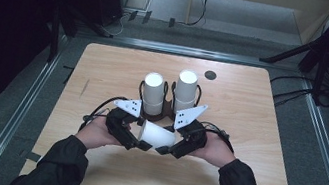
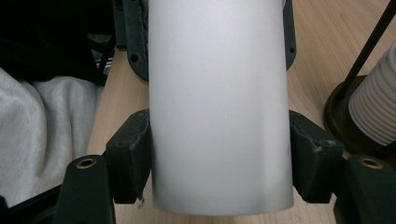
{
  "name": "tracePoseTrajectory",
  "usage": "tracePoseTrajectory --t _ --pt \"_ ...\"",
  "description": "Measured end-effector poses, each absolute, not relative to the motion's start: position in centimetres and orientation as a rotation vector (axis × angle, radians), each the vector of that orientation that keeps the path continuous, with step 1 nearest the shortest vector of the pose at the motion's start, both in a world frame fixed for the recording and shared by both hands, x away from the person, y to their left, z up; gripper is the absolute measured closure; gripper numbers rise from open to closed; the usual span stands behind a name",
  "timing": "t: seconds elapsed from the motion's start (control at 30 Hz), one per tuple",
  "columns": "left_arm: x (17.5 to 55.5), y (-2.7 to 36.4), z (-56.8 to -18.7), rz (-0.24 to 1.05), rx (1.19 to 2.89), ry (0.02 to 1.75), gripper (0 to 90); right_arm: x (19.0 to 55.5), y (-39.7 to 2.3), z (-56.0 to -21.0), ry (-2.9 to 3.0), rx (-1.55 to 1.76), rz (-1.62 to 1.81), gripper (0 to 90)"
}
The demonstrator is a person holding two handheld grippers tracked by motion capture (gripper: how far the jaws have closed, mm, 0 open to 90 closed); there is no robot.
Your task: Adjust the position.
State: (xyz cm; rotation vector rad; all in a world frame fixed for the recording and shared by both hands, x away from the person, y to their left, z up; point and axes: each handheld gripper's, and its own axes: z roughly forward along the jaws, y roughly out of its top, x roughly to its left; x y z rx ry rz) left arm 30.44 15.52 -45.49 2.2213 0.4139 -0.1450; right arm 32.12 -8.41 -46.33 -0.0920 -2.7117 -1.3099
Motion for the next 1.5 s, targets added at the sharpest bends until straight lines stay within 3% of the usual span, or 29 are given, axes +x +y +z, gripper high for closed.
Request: tracePoseTrajectory --t 0.1,0.23,0.97,1.5 --pt "30.5 15.6 -45.2 -0.139 2.233 0.412 21.2 32.1 -8.4 -46.3 -2.701 -0.117 -1.313 25.1" --pt "30.5 15.7 -44.5 -0.107 2.294 0.427 21.4 32.2 -8.4 -46.5 -2.704 -0.161 -1.300 23.3" --pt "31.7 12.3 -44.3 -0.057 2.588 0.330 21.2 31.4 -8.9 -48.5 -2.816 -0.258 -1.191 22.8" --pt "32.3 10.1 -45.8 -0.135 2.696 0.326 20.9 31.2 -8.7 -49.9 -2.851 -0.313 -1.130 24.4"
